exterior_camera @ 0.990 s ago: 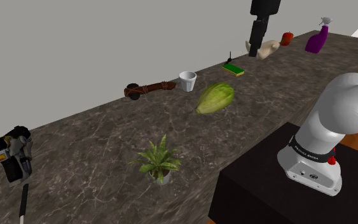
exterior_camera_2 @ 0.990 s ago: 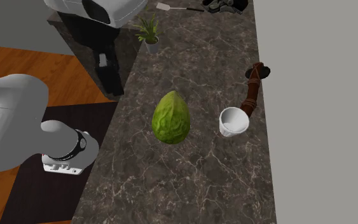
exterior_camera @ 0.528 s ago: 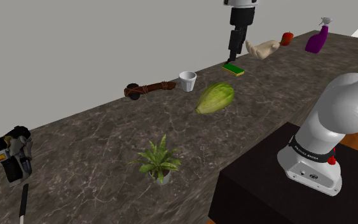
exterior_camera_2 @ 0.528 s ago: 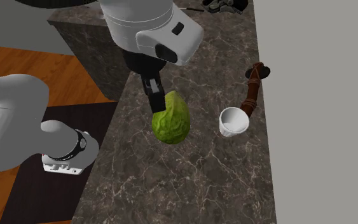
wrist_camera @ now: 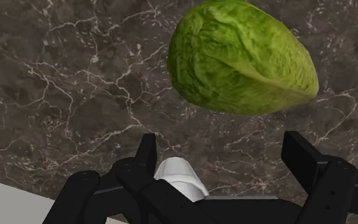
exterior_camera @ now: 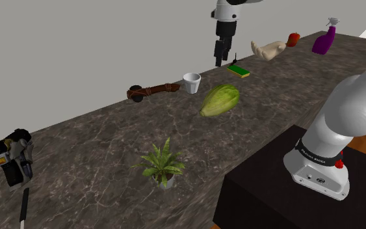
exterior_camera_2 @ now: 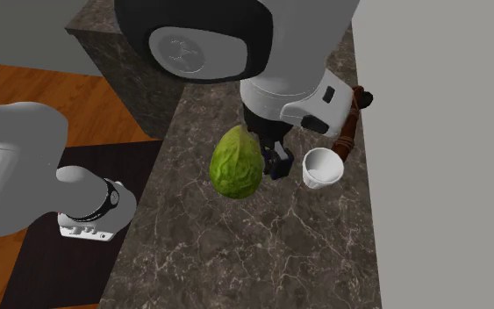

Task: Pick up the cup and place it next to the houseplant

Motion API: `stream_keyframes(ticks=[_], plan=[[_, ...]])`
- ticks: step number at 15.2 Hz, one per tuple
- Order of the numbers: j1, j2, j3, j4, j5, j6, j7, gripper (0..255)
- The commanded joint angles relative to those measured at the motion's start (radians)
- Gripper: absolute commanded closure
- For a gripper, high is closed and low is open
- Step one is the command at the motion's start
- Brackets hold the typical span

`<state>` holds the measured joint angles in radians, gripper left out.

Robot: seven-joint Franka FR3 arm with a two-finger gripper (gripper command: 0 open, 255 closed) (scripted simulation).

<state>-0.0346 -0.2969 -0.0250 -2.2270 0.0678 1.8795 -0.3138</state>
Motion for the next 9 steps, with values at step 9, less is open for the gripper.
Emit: stream_keyframes(ticks=[9], plan=[[-0.016,0.385,-0.035,0.262,0.056,0.128,-0.098,0]])
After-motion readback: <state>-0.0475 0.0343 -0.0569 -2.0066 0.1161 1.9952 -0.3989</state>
